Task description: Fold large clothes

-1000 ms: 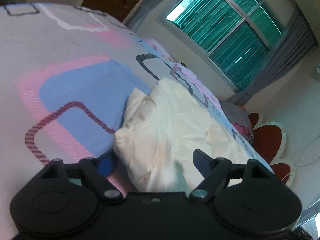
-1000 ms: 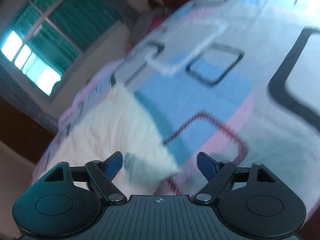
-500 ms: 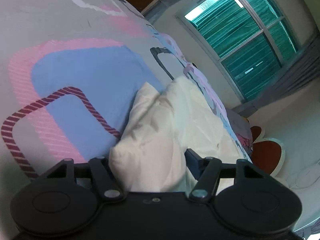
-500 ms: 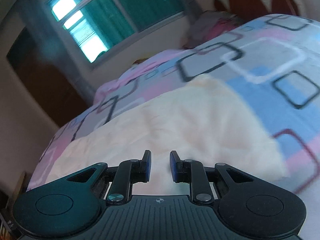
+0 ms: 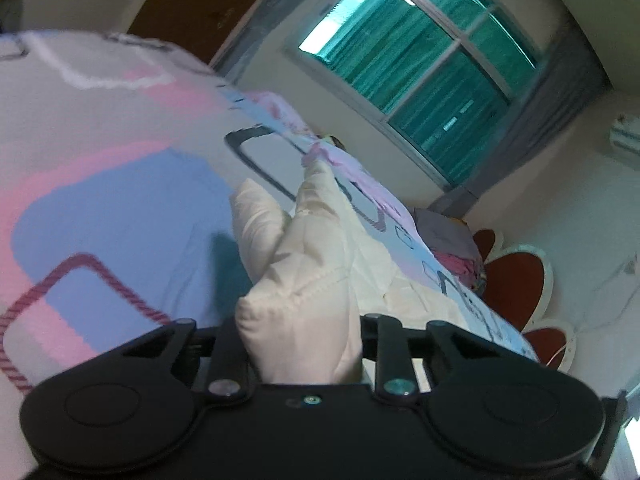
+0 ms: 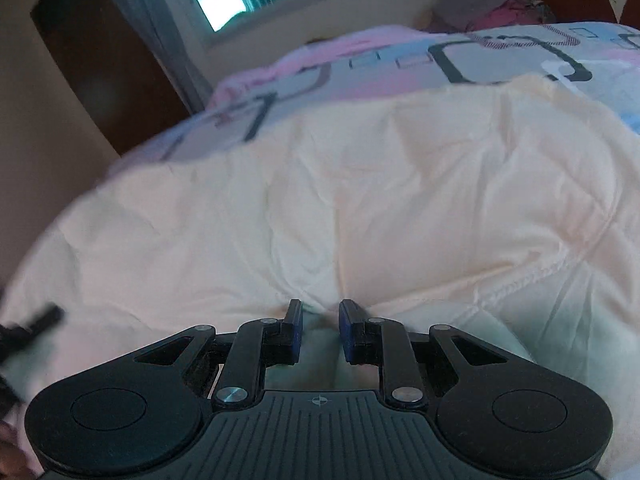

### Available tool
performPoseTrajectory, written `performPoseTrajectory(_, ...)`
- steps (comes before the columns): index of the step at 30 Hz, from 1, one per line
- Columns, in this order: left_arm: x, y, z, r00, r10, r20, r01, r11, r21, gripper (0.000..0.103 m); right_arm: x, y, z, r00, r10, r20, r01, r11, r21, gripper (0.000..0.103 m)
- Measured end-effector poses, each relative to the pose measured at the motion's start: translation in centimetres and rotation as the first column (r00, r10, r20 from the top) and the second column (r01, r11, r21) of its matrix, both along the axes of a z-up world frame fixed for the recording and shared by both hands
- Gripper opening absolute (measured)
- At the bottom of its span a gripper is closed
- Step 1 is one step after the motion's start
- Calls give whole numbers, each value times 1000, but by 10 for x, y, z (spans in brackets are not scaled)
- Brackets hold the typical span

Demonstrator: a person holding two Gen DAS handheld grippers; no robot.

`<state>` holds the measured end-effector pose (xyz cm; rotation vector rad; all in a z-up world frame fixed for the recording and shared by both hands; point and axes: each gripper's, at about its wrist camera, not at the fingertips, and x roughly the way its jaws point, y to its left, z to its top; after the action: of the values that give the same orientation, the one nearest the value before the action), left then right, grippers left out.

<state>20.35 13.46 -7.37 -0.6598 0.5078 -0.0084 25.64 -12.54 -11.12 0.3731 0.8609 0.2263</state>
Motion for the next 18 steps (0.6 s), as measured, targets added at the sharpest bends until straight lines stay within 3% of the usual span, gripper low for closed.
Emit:
performPoseTrajectory(4,2,-4,6,1000,-10,-13,10,1000,25,25,-3,-5,9,1000,-13,-17,13,1000,12,21)
performPoseTrajectory(9,-1,-9,15,999,-33,-3,33,998,62,25,-41,-16,44,998,1,70,-4,999,43,20)
performPoseTrajectory(10,-2,-11,17,999,-38,-1,38,997,72,25,-46,-14,47,997,11,70,-14,999,47,16)
performPoseTrajectory(11,-3,-12,20,999,-44,5,43,996,81,25,-50,-13,47,998,31,57,-34,998,50,4)
performPoseTrajectory(18,-3,-25,38,993,-109,43,102,984,143,25,-46,8,2,993,84,-85,-81,996,40,2)
